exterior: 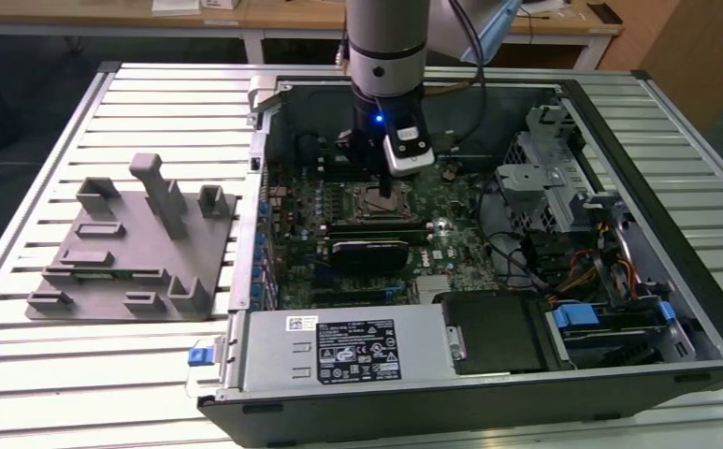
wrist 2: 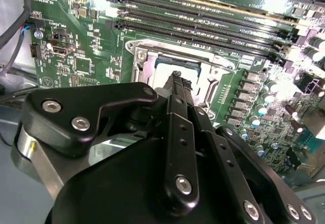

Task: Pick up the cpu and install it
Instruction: 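Install the second cpu locking lever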

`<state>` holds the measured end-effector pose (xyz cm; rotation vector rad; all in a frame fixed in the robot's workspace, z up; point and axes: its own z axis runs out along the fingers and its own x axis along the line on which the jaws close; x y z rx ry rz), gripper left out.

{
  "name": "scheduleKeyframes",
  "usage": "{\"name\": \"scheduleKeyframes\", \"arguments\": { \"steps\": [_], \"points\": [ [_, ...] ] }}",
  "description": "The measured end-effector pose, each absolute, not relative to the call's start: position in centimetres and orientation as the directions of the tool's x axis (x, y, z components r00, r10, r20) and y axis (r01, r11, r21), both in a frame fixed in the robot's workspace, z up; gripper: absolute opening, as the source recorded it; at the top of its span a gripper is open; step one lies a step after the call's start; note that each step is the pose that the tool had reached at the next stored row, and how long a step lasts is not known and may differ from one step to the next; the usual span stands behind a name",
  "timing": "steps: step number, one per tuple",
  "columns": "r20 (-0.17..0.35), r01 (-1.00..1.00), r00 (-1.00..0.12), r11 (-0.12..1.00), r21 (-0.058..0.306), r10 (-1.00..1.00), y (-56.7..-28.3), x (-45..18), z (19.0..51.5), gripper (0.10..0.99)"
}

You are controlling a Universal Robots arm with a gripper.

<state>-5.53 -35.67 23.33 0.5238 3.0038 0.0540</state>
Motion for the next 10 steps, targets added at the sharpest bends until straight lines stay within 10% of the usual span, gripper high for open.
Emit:
{"name": "scheduleKeyframes", "arguments": {
  "steps": [10],
  "points": [
    [-0.084, 0.336, -0.937, 0.940, 0.050, 0.339, -37.4, -5.5, 23.3, 0.106]
  ]
}}
